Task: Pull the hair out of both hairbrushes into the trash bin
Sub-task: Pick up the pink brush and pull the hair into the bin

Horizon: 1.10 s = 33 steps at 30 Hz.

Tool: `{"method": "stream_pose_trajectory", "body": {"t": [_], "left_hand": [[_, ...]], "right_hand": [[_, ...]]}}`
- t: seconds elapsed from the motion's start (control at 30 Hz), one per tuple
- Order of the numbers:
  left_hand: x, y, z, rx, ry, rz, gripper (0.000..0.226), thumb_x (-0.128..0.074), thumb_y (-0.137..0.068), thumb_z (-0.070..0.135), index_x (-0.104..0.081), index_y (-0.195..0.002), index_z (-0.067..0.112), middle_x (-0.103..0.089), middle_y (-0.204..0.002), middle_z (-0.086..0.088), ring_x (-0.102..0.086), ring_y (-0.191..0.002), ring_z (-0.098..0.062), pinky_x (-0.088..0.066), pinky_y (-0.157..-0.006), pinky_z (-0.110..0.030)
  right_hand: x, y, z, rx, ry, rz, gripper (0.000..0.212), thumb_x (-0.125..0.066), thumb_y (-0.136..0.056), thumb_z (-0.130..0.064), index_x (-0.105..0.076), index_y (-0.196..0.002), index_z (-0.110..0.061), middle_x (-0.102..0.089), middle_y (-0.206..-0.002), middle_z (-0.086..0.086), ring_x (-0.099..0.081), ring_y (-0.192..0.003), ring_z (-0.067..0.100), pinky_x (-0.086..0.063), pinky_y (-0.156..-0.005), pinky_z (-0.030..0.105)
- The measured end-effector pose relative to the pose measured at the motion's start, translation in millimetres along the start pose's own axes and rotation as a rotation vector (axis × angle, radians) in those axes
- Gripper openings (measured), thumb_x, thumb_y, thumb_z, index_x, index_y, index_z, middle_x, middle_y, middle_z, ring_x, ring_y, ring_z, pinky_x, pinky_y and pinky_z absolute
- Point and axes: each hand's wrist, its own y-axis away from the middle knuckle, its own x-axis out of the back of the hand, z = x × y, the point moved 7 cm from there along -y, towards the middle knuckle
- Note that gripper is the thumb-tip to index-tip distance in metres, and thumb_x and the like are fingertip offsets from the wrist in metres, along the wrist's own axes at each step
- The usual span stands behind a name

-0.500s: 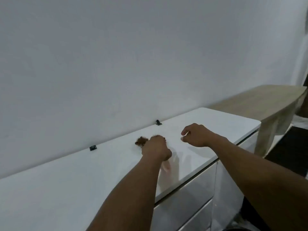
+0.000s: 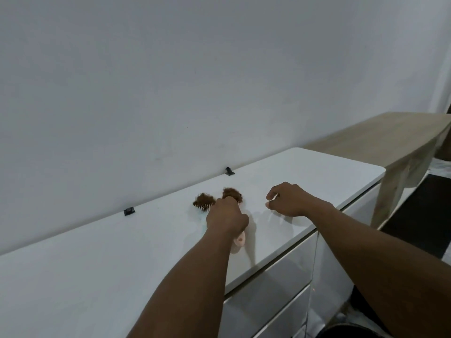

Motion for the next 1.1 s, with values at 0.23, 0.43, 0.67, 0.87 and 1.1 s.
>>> {"method": "stream_pose_trajectory", "body": {"t": [0.23, 0.43, 0.67, 0.87, 1.1], "left_hand": [[17, 21, 29, -0.093, 0.03, 0.042, 0.02, -0.059, -0.076, 0.016, -0.046, -0.061, 0.012, -0.052, -0.065, -0.003, -0.049, -0.053, -0.016, -0.032, -0.043, -0.026], [32, 51, 75, -0.196, 0.086, 0.083, 0.025, -0.063, -0.081, 0.025, -0.046, -0.067, 0.014, -0.052, -0.068, -0.001, -0.049, -0.057, -0.015, -0.037, -0.05, -0.026], [24, 98, 152, -0.42, 0.21, 0.051, 0.03, -0.065, -0.076, 0.034, -0.044, -0.066, 0.016, -0.053, -0.067, -0.002, -0.054, -0.062, -0.021, -0.028, -0.047, -0.026], [-17, 139, 202, -0.535, 0.239, -0.027, 0.033, -0.065, -0.076, 0.036, -0.044, -0.064, 0.014, -0.048, -0.064, -0.001, -0.049, -0.061, -0.02, -0.026, -0.045, -0.029], [-109, 145, 217, -0.549, 0.246, -0.198, 0.035, -0.066, -0.077, 0.043, -0.067, -0.08, 0.008, -0.064, -0.074, -0.005, -0.059, -0.064, -0.018, -0.037, -0.049, -0.025]], "right_hand": [[36, 40, 1, -0.018, 0.028, 0.051, 0.035, -0.065, -0.09, -0.039, -0.066, -0.12, -0.02, -0.061, -0.128, 0.007, -0.057, -0.114, 0.025, -0.046, -0.099, 0.036], [77, 96, 13, -0.061, 0.045, 0.132, 0.036, -0.064, -0.09, -0.038, -0.065, -0.121, -0.02, -0.061, -0.129, 0.005, -0.056, -0.111, 0.022, -0.047, -0.098, 0.035], [124, 167, 55, -0.144, 0.044, 0.267, 0.035, -0.066, -0.088, -0.036, -0.068, -0.119, -0.02, -0.066, -0.122, 0.005, -0.062, -0.108, 0.024, -0.049, -0.091, 0.031], [140, 212, 118, -0.263, 0.009, 0.321, 0.039, -0.067, -0.088, -0.031, -0.067, -0.123, -0.014, -0.065, -0.127, 0.009, -0.062, -0.111, 0.025, -0.051, -0.096, 0.039], [96, 230, 198, -0.422, -0.092, 0.31, 0.035, -0.064, -0.088, -0.028, -0.066, -0.117, -0.008, -0.069, -0.117, 0.013, -0.064, -0.103, 0.029, -0.05, -0.083, 0.034]]}}
